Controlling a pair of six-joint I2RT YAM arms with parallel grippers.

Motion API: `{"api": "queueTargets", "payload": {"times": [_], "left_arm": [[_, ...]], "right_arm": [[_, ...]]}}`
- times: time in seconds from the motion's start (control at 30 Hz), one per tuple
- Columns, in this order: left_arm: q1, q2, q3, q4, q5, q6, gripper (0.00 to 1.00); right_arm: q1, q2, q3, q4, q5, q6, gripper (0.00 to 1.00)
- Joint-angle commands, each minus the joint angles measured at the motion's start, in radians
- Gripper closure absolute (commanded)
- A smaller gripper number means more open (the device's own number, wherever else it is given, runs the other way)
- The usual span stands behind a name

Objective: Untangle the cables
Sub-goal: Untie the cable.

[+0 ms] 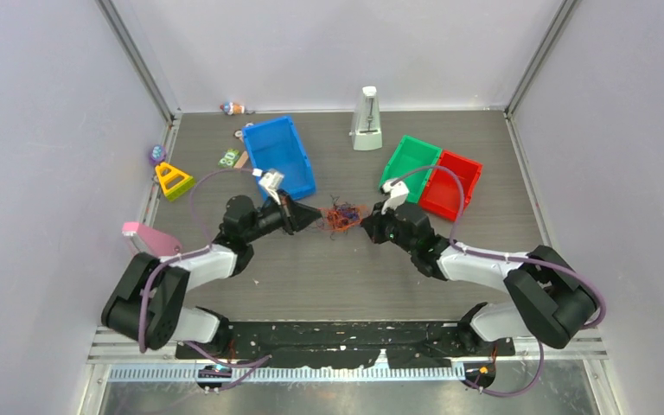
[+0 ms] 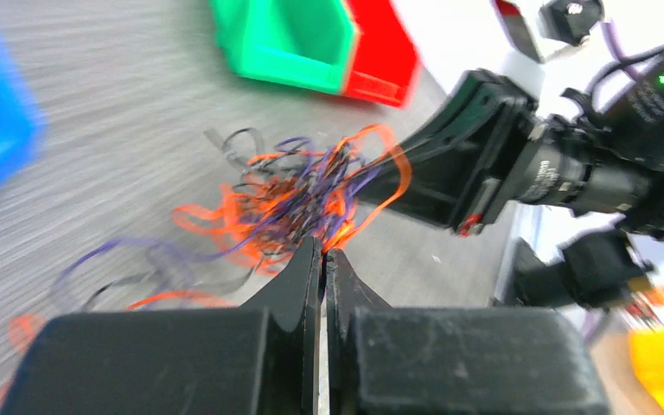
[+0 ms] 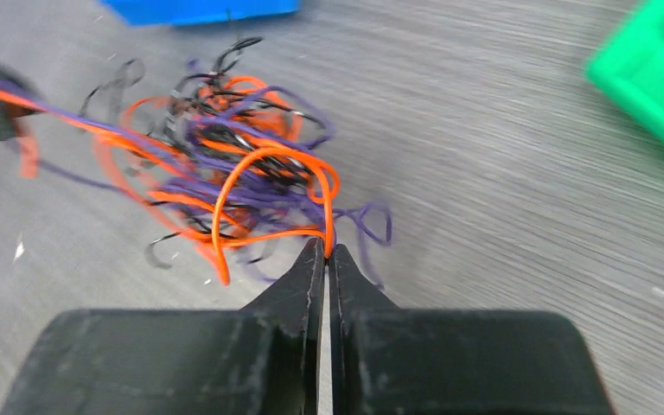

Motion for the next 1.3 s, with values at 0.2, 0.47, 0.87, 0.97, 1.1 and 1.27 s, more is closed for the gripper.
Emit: {"api": "queueTargets", "payload": {"times": [0.2, 0.47, 0.87, 0.97, 1.1, 1.27], "left_arm": [[0.087, -0.469, -0.167, -0.327, -0.709, 0.139, 1.0], [0.087, -0.541, -0.184, -0.371, -0.777, 0.169, 1.0], [-0.058, -0.298, -0.008, -0.38, -0.464, 0.328, 0.34], [-0.12, -0.286, 0.021, -0.415, -0.492, 0.39, 0.3], [-0.142, -0.232, 0.06, -0.436, -0.45, 0.402, 0.29], [-0.142, -0.135, 0.139, -0.507, -0.41, 0.39, 0.29]], "right_arm": [[-0.373, -0.094, -0.095, -0.132, 0.132, 0.274, 0.95], [-0.388, -0.223, -0.149, -0.11, 0.141, 0.237, 0.95], [-0.304, -0.313, -0.191, 0.068, -0.191, 0.046, 0.22], [-0.245, -0.252, -0.123, 0.034, -0.203, 0.003, 0.22], [-0.155, -0.153, -0.022, -0.016, -0.209, -0.063, 0.24], [-0.088, -0.017, 0.099, -0.071, -0.204, -0.083, 0.29]]}}
